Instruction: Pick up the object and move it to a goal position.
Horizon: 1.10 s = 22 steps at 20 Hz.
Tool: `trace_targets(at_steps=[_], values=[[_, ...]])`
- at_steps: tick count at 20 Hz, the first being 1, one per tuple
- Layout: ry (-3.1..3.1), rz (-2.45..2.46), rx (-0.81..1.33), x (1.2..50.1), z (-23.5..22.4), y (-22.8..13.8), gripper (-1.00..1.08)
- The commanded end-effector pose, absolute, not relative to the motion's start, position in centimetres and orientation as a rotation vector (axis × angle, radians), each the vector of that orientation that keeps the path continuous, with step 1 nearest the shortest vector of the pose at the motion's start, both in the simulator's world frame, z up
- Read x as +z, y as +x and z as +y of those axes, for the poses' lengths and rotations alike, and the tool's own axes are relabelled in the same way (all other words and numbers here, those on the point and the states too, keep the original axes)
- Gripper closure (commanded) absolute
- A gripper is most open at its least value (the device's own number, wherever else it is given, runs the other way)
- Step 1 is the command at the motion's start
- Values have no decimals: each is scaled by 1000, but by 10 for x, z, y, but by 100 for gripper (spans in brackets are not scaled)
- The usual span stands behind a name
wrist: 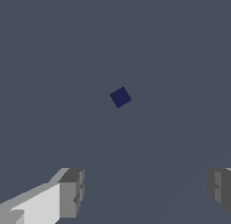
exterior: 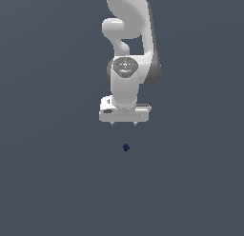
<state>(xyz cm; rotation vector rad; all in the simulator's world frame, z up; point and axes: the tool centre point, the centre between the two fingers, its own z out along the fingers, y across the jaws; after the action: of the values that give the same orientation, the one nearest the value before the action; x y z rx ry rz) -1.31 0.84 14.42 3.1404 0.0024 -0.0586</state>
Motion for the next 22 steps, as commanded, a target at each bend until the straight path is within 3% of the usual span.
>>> trace_targets(at_steps=[1,10,22], values=[[3140,2,-59,144,8,-13,-92],[3142,102,-51,152,42,-9,-92],[3147,-17,-49,146,41,-5,-92]])
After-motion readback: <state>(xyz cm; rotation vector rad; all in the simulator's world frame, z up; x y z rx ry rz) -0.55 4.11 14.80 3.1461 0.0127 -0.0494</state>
